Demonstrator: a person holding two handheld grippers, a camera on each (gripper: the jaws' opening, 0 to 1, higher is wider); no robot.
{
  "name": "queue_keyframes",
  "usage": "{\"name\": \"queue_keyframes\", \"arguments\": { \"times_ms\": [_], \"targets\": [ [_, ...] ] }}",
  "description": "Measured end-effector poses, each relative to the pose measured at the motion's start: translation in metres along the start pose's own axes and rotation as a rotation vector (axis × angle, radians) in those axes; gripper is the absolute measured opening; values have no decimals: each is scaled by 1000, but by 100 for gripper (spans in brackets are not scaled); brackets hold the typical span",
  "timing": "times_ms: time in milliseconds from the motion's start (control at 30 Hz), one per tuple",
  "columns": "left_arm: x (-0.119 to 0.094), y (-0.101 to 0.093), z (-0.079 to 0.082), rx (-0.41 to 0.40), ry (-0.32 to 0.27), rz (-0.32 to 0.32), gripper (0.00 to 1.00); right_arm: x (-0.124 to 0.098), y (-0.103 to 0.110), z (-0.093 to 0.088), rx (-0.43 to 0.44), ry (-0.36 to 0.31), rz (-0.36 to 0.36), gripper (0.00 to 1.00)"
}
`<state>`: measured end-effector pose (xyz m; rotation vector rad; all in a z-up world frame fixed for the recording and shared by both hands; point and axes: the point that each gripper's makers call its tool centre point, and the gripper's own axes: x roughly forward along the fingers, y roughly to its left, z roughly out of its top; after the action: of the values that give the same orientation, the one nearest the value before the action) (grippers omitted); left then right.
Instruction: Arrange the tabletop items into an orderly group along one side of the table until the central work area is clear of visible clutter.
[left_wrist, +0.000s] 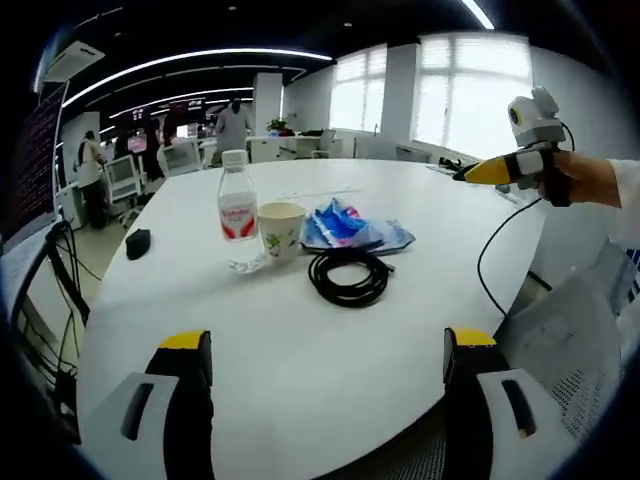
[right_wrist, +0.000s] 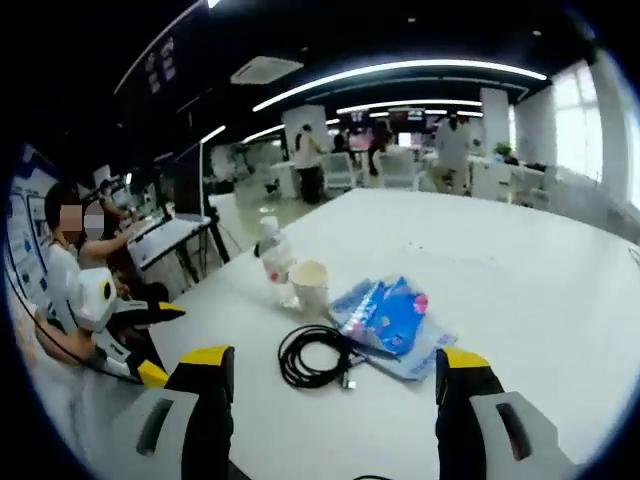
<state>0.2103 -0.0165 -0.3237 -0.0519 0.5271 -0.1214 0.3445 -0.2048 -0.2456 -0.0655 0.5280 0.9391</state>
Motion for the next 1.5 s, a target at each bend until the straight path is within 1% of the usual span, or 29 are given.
{"name": "queue_keyframes", "arguments": {
  "times_ms": [33, 67, 100, 233, 333, 400, 467, 567, 633, 700, 733, 767, 800, 967, 1133, 1400, 1500],
  "targets": [
    [1, 1, 0, -1, 2, 3, 99, -4, 3, -4, 6, -2, -7, 84],
    [-1, 5, 0, -11, -3, 20, 99, -10, 4, -10, 19, 2, -22, 84],
    [-3, 8, 4, -26, -22, 27, 99, -17, 4, -14, 39, 2, -42, 83],
    [-4, 7, 4, -36, -30, 21, 98, -32, 5, -20, 89, -23, -82, 82],
    [-4, 3, 2, -33, -17, 6, 97, -38, 5, -23, 103, -28, -102, 81],
    [-6, 2, 4, -30, -25, 3, 97, -42, 8, -25, 111, -32, -111, 81],
    [-7, 2, 7, -30, -45, 10, 96, -44, 9, -27, 123, -25, -122, 80],
    [-6, 2, 6, -30, -43, 11, 96, -42, 12, -31, 145, -16, -127, 78],
    [-6, -1, 7, -22, -48, -1, 96, -37, 11, -37, 185, -7, -128, 76],
    [-6, -2, 6, -15, -48, -3, 96, -32, 12, -45, 225, 20, -131, 74],
    [-6, -2, 6, -15, -49, -5, 96, -33, 17, -47, 244, 39, -139, 72],
    [-6, -3, 8, -15, -53, -8, 96, -31, 17, -49, 255, 52, -140, 71],
    [-7, -3, 8, -16, -54, -8, 96, -24, 16, -52, 262, 64, -139, 70],
    [-8, -5, 8, -14, -53, -16, 91, 1, 12, -57, 299, 106, -150, 66],
    [-11, -5, 12, -14, -63, -13, 91, 28, 12, -54, 300, 124, -150, 65],
    [-11, -10, 12, 2, -59, -29, 86, 76, 2, -65, 301, 200, -176, 61],
    [-10, -10, 9, -8, -39, -31, 85, 90, 0, -68, 309, 211, -185, 56]
  ]
}}
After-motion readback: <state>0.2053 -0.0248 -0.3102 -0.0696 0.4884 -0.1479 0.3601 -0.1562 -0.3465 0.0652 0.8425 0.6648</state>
